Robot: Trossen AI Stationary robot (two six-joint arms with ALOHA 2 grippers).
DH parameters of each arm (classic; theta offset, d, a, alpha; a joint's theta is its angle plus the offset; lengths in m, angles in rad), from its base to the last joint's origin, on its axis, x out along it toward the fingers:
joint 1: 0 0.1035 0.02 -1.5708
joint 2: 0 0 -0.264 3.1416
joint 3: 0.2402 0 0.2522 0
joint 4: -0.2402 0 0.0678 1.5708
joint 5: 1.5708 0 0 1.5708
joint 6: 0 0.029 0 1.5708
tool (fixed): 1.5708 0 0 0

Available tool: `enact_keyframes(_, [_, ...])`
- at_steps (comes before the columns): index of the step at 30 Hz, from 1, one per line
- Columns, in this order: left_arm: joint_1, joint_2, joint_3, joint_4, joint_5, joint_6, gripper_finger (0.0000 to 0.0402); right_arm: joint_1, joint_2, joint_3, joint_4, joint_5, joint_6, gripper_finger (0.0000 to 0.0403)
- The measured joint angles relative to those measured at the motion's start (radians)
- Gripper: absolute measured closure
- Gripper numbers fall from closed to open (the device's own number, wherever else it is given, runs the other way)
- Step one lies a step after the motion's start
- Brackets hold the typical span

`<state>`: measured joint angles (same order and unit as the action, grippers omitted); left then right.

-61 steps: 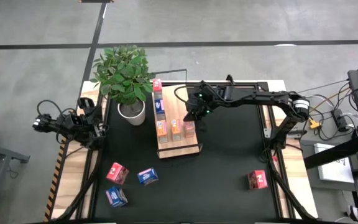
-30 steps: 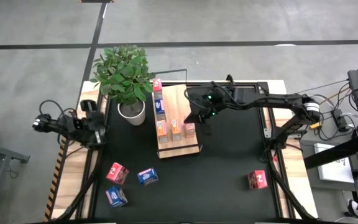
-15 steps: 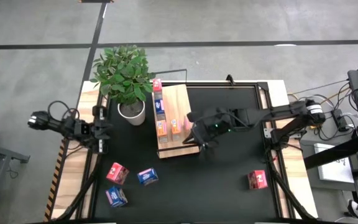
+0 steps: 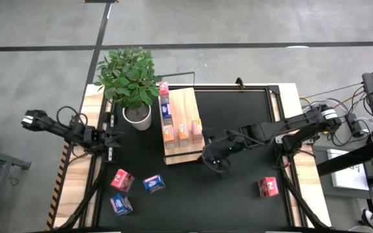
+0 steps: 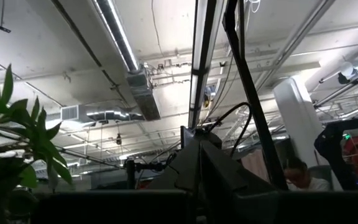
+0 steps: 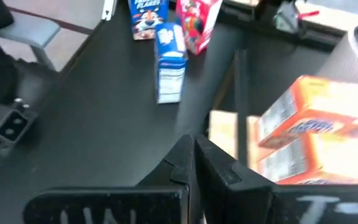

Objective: Stack cereal on shelf
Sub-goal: Put the right red cereal box on the shelf aligned with the other red cereal box

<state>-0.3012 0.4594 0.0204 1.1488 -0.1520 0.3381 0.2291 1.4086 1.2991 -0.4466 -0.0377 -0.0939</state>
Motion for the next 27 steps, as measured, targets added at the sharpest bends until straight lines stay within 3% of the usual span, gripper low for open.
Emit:
enact_keyframes(5, [0.0, 0.042, 0.0, 0.02, 0.0, -0.024, 0.0402, 0.029, -0.007, 0.0, -0.085, 0.008, 0.262, 0.0394])
enact_keyframes(12, [0.0, 0.072, 0.0, 0.019, 0.001, -0.107, 0.0402, 0.104, -0.004, 0.0, -0.404, 0.012, 0.734, 0.0394])
enact_keyframes(22, [-0.001, 0.082, 0.0, 0.009, 0.023, -0.163, 0.0402, 0.306, -0.031, 0.0, -0.798, 0.004, 1.319, 0.0394])
enact_keyframes(27, [0.0, 0.082, 0.0, 0.007, 0.023, -0.164, 0.0402, 0.44, -0.052, 0.0, -0.843, 0.01, 1.539, 0.0394])
